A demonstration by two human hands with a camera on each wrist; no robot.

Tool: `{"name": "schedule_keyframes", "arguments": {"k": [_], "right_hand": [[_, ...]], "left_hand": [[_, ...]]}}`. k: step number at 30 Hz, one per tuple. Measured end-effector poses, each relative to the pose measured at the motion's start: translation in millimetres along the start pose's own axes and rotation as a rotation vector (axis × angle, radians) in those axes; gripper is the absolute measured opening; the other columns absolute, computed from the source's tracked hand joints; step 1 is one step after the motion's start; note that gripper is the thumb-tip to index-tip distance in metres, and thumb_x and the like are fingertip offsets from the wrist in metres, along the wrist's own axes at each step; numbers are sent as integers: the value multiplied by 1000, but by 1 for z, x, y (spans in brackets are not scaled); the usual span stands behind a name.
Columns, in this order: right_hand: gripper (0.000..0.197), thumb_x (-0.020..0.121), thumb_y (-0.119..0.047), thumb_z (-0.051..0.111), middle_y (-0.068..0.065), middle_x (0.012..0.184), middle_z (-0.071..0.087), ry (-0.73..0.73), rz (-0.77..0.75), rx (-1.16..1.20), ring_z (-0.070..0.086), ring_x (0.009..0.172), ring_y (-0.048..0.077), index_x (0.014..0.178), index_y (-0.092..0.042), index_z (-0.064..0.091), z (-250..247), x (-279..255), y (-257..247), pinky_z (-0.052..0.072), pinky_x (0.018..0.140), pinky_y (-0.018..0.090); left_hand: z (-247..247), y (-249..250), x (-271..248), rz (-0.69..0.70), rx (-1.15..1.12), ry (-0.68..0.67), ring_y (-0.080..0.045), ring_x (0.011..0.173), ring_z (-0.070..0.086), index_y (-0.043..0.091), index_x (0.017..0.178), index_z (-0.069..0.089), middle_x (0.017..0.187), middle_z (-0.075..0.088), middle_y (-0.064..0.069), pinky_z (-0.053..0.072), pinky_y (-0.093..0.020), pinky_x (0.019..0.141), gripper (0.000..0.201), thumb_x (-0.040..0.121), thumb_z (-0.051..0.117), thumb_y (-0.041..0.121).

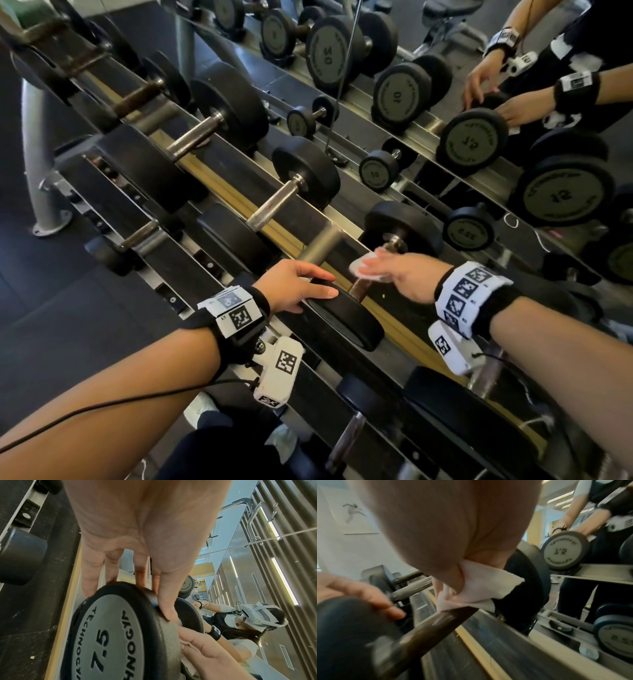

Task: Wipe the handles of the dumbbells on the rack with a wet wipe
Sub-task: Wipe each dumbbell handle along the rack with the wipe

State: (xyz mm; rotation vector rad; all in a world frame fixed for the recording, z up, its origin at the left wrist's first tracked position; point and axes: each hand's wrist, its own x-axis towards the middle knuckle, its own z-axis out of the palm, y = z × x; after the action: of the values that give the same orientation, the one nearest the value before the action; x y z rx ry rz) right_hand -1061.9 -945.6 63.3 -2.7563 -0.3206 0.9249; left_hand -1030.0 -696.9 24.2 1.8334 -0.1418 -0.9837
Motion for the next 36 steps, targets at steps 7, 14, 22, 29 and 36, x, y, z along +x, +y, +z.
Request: {"name": "schedule_keyframes", "arguments": {"k": [7, 14, 22, 29, 36], "right_hand": [[65, 91, 5, 47, 6, 154, 29, 49, -70, -99, 34, 141, 26, 147, -27, 34, 22, -10, -15, 33, 115, 43], [72, 89, 4, 51, 1, 153, 32, 31, -34, -43, 43, 132, 22, 144, -38, 30, 18, -11, -14, 31, 114, 37], [79, 87, 12, 46, 10, 160, 11, -29, 131, -125, 30, 143, 31, 151, -27, 19, 9, -7, -20, 38, 111, 48], [71, 94, 2, 46, 9, 162, 17, -49, 17, -50, 33, 143, 32, 154, -29, 23, 21, -19, -27, 32, 115, 47], [88, 86, 10, 52, 5, 165, 5, -36, 316, -95, 36, 142, 34, 154, -27, 11, 3, -1, -7, 35, 113, 51]], "left_hand": [[1, -3, 1, 17, -3, 0, -13, 115, 52, 41, 103, 70, 112, 53, 17, 55, -43, 94, 26, 81, 79, 31], [0, 2, 3, -4, 31, 2, -14, 113, 55, 40, 98, 71, 111, 56, 15, 56, -32, 84, 22, 80, 79, 31], [-1, 3, 0, 0, 25, -4, -15, 115, 55, 36, 101, 71, 121, 58, 7, 53, -38, 95, 22, 81, 78, 30], [0, 3, 0, 3, 54, 5, -13, 110, 55, 35, 106, 72, 117, 59, 8, 52, -32, 87, 25, 82, 78, 32], [-1, 3, -2, 5, 31, -1, -16, 111, 57, 31, 107, 72, 117, 61, 6, 52, -39, 96, 26, 82, 77, 30]]}}
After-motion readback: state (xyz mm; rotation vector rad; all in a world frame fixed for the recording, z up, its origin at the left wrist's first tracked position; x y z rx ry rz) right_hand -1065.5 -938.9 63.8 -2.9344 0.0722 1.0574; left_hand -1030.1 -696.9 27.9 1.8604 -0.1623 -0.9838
